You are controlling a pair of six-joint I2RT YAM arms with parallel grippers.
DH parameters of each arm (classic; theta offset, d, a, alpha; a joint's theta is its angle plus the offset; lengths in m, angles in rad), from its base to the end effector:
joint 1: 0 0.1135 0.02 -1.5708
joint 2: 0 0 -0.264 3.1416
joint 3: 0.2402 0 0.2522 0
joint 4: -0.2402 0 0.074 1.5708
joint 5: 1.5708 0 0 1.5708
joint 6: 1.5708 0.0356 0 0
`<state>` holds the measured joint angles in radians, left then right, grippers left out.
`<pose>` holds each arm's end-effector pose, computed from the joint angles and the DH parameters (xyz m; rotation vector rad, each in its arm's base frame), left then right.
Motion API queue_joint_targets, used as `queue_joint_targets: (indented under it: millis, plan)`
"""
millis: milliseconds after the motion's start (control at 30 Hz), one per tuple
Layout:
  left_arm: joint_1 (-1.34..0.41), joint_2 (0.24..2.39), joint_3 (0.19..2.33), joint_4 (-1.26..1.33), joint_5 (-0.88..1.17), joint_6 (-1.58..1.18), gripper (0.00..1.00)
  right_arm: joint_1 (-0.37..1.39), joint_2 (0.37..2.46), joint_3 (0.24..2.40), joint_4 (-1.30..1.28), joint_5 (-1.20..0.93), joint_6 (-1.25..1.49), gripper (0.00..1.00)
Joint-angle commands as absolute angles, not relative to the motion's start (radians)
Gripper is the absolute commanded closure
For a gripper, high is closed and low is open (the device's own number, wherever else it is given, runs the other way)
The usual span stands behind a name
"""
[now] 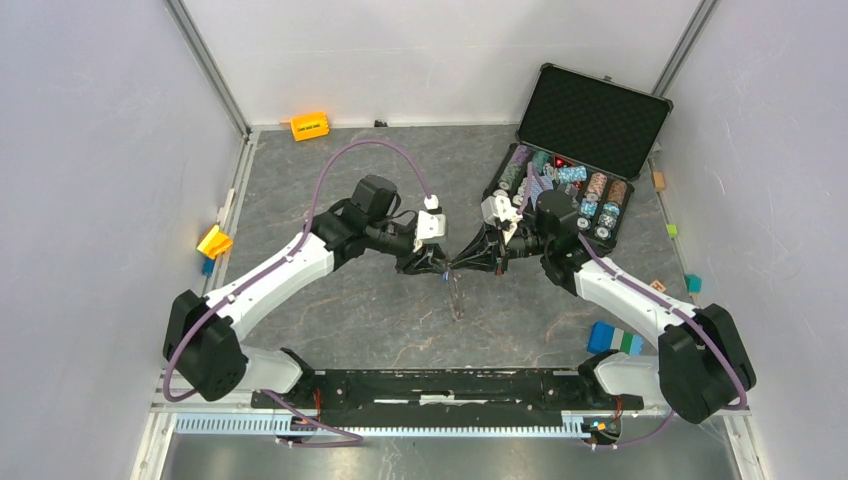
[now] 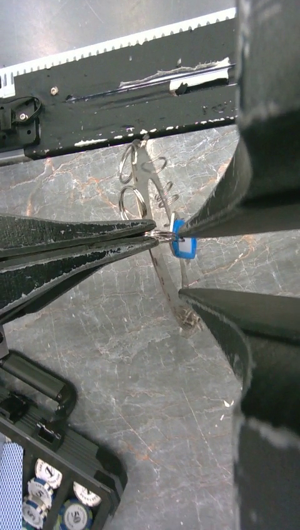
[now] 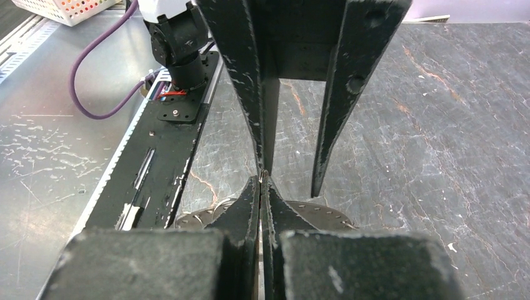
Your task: Put the keys on the keyring
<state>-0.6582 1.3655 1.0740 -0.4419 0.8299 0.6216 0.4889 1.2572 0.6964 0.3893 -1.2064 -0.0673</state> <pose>0.2140 -0.1987 0.2934 1.6219 1.4729 -0.9645 0.2169 0.1530 0.2704 -1.3093 1.2627 1.3371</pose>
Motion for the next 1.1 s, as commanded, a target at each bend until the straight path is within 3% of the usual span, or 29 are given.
queue_joint_targets:
  millis: [0, 233, 567, 867, 1067]
  plan:
    - [-0.652, 1.313, 1.099, -0.455, 0.82, 0.681, 0.54, 0.492, 1.233, 0.719, 0.411, -1.204, -0.086, 1.0]
    - [-0.652, 1.306, 1.075, -0.468, 0.934, 0.776, 0.51, 0.492, 1.242, 0.712, 0.454, -1.202, -0.042, 1.0]
    - [-0.653, 1.328, 1.073, -0.418, 0.953, 0.742, 0.58, 0.491, 1.249, 0.709, 0.474, -1.198, -0.024, 1.0]
    - [-0.655, 1.336, 1.057, -0.346, 0.957, 0.653, 0.74, 0.491, 1.26, 0.707, 0.476, -1.197, -0.026, 1.0]
    - [-0.655, 1.332, 1.044, -0.346, 0.937, 0.657, 0.92, 0.489, 1.258, 0.707, 0.476, -1.195, -0.026, 1.0]
